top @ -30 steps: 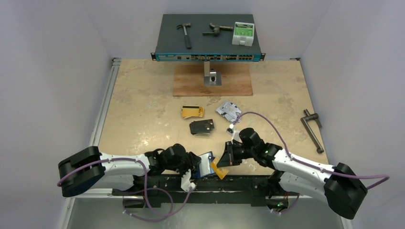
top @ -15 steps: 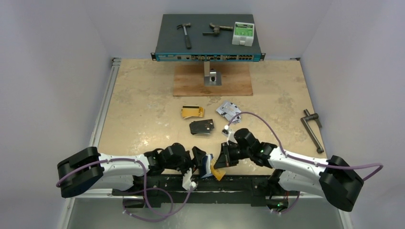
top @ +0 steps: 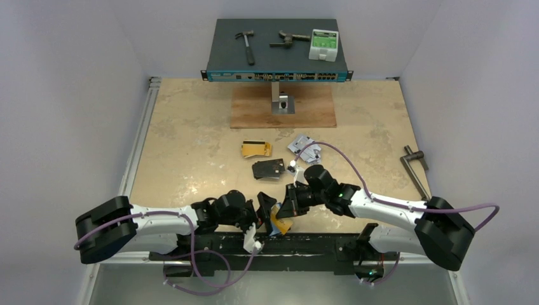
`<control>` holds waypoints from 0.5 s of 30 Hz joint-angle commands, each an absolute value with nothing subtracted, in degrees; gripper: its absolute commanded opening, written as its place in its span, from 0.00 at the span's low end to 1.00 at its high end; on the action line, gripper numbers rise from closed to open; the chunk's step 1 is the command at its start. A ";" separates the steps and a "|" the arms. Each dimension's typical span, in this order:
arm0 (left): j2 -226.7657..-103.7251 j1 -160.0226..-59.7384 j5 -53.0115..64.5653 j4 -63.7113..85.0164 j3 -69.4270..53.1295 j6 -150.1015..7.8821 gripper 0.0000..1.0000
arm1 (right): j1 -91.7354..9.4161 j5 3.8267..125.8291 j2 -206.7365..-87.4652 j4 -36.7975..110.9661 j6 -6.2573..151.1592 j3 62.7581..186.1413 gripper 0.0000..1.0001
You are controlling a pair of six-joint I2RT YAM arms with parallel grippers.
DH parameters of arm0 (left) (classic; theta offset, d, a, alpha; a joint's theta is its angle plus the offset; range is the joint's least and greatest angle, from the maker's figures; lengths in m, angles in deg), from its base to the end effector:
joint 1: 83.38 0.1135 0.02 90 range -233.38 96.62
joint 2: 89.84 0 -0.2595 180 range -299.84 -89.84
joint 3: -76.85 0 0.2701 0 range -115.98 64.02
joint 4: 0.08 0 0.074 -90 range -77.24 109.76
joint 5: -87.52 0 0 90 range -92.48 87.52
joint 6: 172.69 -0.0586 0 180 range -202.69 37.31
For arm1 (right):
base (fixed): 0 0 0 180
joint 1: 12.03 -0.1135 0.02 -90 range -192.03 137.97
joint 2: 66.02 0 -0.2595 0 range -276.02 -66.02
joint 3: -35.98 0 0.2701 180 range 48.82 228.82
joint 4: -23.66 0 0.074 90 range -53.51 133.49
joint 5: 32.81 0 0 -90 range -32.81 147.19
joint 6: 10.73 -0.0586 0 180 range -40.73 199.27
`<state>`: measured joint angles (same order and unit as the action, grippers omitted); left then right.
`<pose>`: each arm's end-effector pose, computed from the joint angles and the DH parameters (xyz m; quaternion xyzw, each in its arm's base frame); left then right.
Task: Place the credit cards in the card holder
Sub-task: Open the card holder at the center of the board.
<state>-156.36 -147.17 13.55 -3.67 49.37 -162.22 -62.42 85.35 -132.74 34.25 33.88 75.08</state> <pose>0.0882 -0.2158 0.1058 0.8555 0.2163 -0.0606 0.4665 0.1416 0.2145 0.1489 -0.1442 0.8671 0.4610 0.1217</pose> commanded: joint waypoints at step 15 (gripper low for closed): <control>-153.83 -147.44 13.55 -5.66 49.69 -161.51 1.00 | -63.28 90.52 -134.60 25.17 32.75 76.30 0.00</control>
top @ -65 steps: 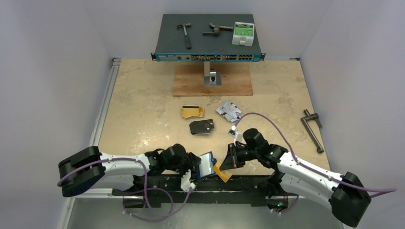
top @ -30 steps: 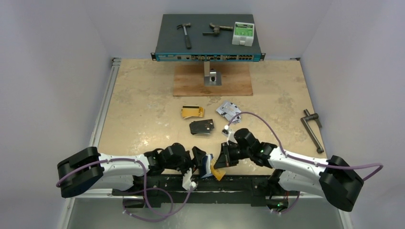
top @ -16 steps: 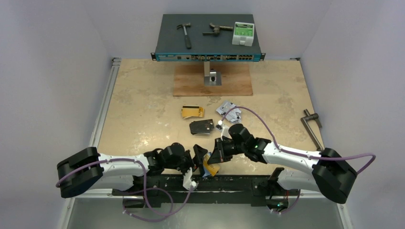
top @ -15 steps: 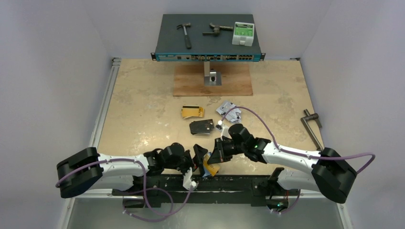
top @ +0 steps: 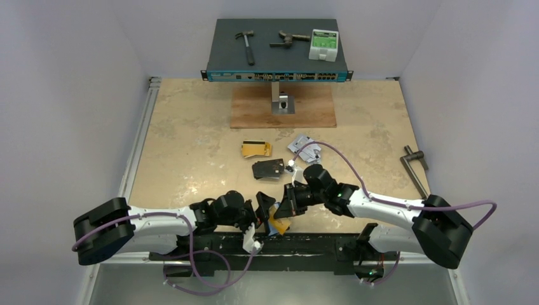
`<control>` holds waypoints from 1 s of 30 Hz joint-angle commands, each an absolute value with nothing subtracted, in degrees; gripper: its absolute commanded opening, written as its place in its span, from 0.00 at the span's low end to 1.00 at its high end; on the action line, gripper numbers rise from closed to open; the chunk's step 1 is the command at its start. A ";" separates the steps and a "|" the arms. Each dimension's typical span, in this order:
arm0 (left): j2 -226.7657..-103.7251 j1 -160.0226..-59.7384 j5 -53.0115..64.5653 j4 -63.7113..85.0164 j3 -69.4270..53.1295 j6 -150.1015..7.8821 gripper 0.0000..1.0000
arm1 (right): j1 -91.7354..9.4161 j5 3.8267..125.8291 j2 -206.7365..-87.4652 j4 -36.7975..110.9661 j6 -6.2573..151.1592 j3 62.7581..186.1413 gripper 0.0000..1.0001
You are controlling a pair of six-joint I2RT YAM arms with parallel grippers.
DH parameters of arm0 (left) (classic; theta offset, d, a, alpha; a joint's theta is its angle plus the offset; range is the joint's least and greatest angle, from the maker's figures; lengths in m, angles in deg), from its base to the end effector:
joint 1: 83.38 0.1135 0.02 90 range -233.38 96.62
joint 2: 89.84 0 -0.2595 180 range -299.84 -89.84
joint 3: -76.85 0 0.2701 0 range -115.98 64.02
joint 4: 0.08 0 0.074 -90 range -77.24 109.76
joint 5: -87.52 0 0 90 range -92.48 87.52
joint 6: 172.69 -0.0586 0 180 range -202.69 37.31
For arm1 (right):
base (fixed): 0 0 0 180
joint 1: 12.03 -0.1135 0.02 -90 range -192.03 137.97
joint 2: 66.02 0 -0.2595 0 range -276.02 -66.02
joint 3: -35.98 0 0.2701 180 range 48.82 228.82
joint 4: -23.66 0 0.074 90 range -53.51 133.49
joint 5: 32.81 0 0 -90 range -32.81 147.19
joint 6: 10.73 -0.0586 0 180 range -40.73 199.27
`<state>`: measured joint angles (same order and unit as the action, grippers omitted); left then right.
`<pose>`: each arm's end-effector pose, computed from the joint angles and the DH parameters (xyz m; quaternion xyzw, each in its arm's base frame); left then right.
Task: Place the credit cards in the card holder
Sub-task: Open the card holder at the center of the board.
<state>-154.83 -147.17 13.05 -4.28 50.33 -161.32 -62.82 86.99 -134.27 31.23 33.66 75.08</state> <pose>0.0873 -0.2129 0.1072 0.8496 0.2224 -0.0586 0.4747 0.1417 0.2197 0.1483 -0.1542 0.8577 0.4762 0.1175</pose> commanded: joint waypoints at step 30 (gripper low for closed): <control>-151.78 -147.45 11.55 -1.20 51.57 -162.87 0.00 | -61.94 86.63 -133.22 33.79 32.81 73.22 0.00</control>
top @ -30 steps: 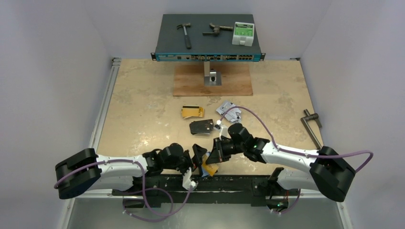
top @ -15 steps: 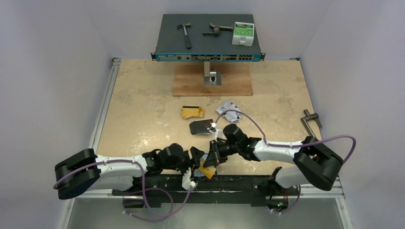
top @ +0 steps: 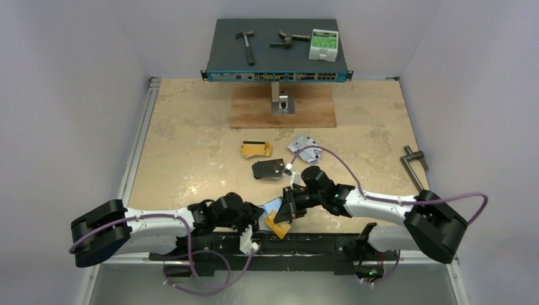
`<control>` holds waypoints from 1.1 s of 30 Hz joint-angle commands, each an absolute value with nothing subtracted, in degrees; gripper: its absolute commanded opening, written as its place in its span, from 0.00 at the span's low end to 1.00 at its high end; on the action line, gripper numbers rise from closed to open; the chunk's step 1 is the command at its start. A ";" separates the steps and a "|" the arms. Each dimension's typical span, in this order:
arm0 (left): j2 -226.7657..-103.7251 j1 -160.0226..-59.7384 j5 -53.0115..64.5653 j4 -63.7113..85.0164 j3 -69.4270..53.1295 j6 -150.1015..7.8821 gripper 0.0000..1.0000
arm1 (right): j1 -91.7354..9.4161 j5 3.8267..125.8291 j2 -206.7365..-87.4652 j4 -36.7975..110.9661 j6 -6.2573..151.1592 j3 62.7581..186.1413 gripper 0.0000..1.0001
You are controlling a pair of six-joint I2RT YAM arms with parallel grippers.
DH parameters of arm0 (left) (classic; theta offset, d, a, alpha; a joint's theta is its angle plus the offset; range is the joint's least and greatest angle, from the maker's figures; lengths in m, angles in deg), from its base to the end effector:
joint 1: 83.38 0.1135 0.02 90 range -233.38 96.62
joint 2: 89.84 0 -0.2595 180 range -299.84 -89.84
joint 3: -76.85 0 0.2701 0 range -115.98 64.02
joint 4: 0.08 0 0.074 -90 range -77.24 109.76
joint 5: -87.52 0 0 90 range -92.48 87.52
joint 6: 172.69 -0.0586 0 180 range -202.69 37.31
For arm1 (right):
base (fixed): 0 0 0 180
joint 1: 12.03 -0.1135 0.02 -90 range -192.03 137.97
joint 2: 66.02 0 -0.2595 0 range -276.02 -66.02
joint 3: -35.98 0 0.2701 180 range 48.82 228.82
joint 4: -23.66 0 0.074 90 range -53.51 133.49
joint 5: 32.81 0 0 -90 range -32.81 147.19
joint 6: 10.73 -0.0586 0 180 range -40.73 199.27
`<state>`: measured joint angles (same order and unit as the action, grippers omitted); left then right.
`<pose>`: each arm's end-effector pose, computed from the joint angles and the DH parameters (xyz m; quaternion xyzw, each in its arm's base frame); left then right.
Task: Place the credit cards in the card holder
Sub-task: Open the card holder at the center of the board.
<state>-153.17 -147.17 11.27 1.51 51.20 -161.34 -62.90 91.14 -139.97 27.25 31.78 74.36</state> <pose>0.0841 -0.2023 0.0974 0.8658 0.2403 -0.0523 0.4357 0.1406 0.2247 0.1283 -0.1507 0.8598 0.4831 0.0688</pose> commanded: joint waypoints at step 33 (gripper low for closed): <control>-152.39 -147.45 13.03 3.54 51.72 -167.10 0.00 | -55.72 83.91 -122.21 44.02 37.85 70.74 0.00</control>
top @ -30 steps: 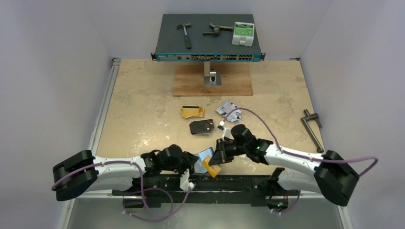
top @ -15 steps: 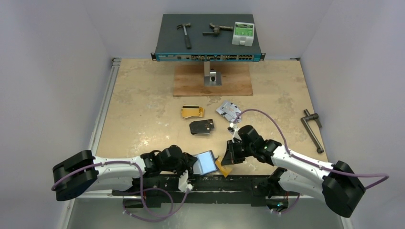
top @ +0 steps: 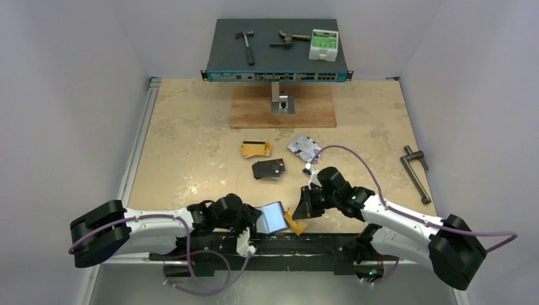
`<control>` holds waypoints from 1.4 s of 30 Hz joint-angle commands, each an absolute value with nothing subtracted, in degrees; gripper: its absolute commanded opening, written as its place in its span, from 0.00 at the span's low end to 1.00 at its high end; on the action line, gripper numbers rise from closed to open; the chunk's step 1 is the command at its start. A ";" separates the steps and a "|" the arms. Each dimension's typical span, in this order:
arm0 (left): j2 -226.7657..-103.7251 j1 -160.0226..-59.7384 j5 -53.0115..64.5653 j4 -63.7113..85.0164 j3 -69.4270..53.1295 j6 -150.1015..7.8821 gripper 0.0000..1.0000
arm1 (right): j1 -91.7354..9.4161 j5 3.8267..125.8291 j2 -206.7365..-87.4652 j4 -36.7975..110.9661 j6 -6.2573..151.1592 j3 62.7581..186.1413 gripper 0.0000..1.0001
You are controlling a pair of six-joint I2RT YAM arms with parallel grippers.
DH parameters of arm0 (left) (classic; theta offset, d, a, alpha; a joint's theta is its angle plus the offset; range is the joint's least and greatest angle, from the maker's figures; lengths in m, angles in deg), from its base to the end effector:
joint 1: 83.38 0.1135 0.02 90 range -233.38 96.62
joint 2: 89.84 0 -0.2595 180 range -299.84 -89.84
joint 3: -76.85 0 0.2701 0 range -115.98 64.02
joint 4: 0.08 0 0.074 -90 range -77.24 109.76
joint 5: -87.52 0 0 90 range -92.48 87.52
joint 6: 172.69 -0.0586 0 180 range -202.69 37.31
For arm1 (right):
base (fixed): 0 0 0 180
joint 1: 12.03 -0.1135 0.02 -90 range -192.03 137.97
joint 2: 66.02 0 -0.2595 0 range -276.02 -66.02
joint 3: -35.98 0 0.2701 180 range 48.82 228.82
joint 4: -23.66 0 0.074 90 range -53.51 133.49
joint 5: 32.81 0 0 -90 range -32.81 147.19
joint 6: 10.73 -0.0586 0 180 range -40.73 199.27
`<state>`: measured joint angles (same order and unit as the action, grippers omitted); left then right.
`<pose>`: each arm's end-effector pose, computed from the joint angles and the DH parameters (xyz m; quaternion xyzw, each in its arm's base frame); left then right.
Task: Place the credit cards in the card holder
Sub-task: Open the card holder at the center of the board.
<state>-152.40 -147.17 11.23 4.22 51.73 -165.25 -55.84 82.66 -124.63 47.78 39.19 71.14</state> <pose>0.0814 -0.1968 0.0924 0.8814 0.2156 -0.0413 0.4182 0.1401 0.1693 0.1339 -0.1093 0.9062 0.3888 0.1252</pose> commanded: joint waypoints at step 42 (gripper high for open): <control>-152.64 -147.41 13.26 4.10 51.81 -167.23 0.00 | -55.86 83.57 -127.72 44.41 41.59 72.55 0.00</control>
